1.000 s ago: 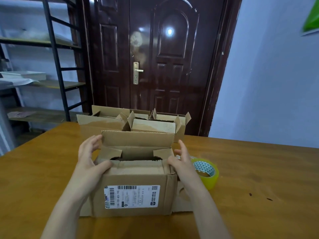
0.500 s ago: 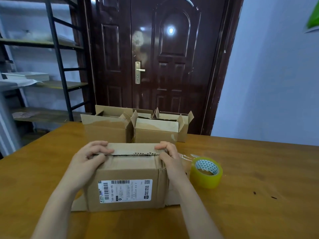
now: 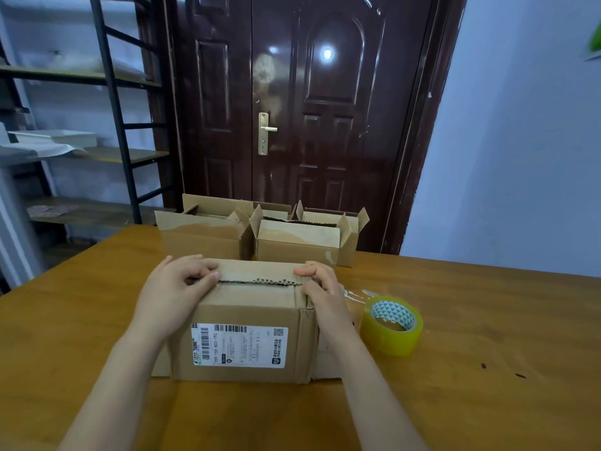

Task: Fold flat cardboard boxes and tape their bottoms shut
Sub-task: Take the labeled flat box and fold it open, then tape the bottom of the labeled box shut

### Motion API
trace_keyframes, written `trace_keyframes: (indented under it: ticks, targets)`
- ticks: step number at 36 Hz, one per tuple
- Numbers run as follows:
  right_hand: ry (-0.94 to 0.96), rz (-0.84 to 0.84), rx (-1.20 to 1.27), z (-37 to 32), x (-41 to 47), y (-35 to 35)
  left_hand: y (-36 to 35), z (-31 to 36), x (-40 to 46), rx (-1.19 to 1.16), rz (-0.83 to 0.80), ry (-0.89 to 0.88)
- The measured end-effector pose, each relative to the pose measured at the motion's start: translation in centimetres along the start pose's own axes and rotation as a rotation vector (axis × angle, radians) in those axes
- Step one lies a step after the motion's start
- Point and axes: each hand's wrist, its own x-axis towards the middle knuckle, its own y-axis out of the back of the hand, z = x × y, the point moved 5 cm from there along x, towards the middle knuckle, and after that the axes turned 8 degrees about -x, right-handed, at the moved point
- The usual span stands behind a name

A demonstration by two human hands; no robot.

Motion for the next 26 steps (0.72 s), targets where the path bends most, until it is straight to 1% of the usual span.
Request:
trace_keyframes:
  ticks: [3, 5, 7, 9, 10, 12, 14, 16, 18, 20, 26]
  targets:
    - [-0.006, -0.004, 0.002, -0.1, 0.1, 0.0, -0.3, 0.3, 0.4, 0.168, -0.046, 0.010]
    - [-0.003, -0.042, -0.012, 0.1, 0.3, 0.1, -0.3, 0.6, 0.5, 0.262, -0.043, 0.023]
    - [0.015, -0.085, -0.022, 0.4, 0.3, 0.6, -0.3, 0.9, 0.4, 0.309, -0.040, 0.030]
    - [0.027, -0.069, -0.024, 0.8, 0.0, 1.8, -0.5, 1.3, 0.4, 0.335, -0.057, 0.051]
    - [0.028, -0.014, -0.036, 1.2, 0.0, 2.8, -0.7, 1.4, 0.4, 0.333, -0.060, 0.061]
    - [0.017, 0.158, -0.100, 2.4, -0.2, 5.6, -1.0, 1.8, 0.3, 0.325, -0.045, 0.062]
    - [-0.029, 0.311, -0.193, 4.1, -0.5, 8.6, -1.6, 2.0, 0.2, 0.384, -0.022, 0.042]
    - [-0.105, 0.382, -0.267, 5.9, -0.5, 11.3, -2.0, 2.1, -0.1, 0.457, 0.004, 0.030]
    - [-0.193, 0.338, -0.343, 7.7, -0.6, 12.9, -2.0, 2.0, -0.2, 0.465, 0.031, 0.033]
    - [-0.235, 0.216, -0.443, 9.0, -0.7, 13.5, -1.9, 1.8, -0.2, 0.448, 0.047, 0.039]
    - [-0.187, -0.152, -0.533, 9.0, -1.9, 12.8, -2.1, 1.7, -0.2, 0.444, 0.070, 0.028]
